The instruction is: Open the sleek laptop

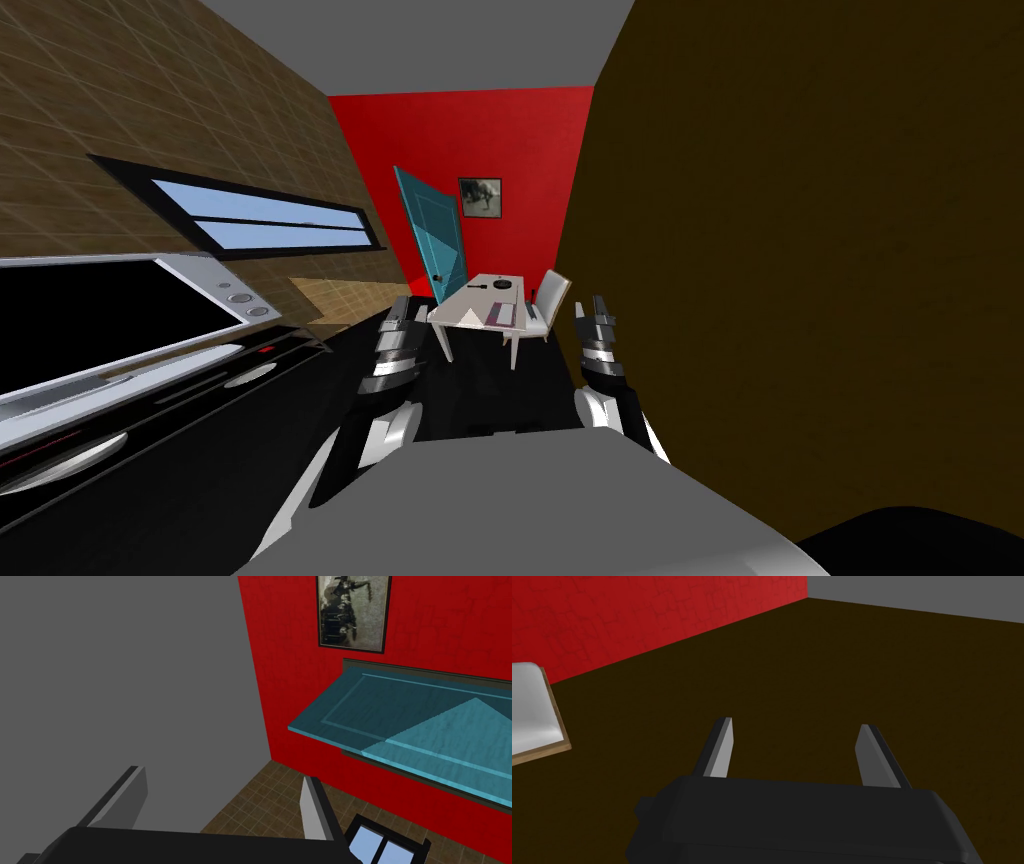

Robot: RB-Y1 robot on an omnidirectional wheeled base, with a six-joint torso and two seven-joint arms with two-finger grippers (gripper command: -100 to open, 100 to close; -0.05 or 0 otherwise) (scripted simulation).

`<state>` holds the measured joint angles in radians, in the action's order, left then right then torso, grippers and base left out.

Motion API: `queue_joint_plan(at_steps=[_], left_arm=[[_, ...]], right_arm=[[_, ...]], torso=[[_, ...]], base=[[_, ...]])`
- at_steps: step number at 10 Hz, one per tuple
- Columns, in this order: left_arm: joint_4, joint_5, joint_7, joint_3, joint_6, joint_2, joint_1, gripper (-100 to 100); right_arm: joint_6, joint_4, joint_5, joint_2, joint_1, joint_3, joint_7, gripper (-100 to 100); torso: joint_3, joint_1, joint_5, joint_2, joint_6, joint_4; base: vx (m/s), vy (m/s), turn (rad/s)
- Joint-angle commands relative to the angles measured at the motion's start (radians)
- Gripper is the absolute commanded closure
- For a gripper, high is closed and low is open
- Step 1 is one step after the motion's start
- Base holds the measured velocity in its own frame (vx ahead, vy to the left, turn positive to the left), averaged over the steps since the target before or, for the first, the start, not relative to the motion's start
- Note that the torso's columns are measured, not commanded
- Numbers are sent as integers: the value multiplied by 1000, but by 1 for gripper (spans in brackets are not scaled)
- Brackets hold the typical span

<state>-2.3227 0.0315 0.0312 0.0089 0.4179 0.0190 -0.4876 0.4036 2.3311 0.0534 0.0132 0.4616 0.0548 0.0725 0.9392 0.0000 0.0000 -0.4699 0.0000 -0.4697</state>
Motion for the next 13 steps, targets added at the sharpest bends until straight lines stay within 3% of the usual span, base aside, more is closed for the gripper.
queue_joint_plan(at_steps=[1,2,3,4,7,13], left_arm=[[0,0,0,0,0,0,0,0],[0,0,0,0,0,0,0,0],[4,3,-2,-1,-8,31,3,-100],[8,5,-3,-1,-16,50,5,-100],[39,24,-16,-6,-79,103,25,-100],[98,59,-39,-16,-193,115,61,-100]], right_arm=[[0,0,0,0,0,0,0,0],[0,0,0,0,0,0,0,0],[0,0,0,0,0,0,0,0],[0,0,0,0,0,0,0,0],[0,0,0,0,0,0,0,0],[0,0,0,0,0,0,0,0]], torso=[[148,0,0,-74,0,-74],[295,0,0,-148,0,-148],[443,0,0,-221,0,-221],[512,-1,0,-255,0,-254],[538,-3,-1,-266,0,-267],[536,2,1,-270,0,-269]], base=[[0,0,0],[0,0,0],[17,-16,-17],[31,-33,-24],[65,-86,-52],[97,-116,-51]])
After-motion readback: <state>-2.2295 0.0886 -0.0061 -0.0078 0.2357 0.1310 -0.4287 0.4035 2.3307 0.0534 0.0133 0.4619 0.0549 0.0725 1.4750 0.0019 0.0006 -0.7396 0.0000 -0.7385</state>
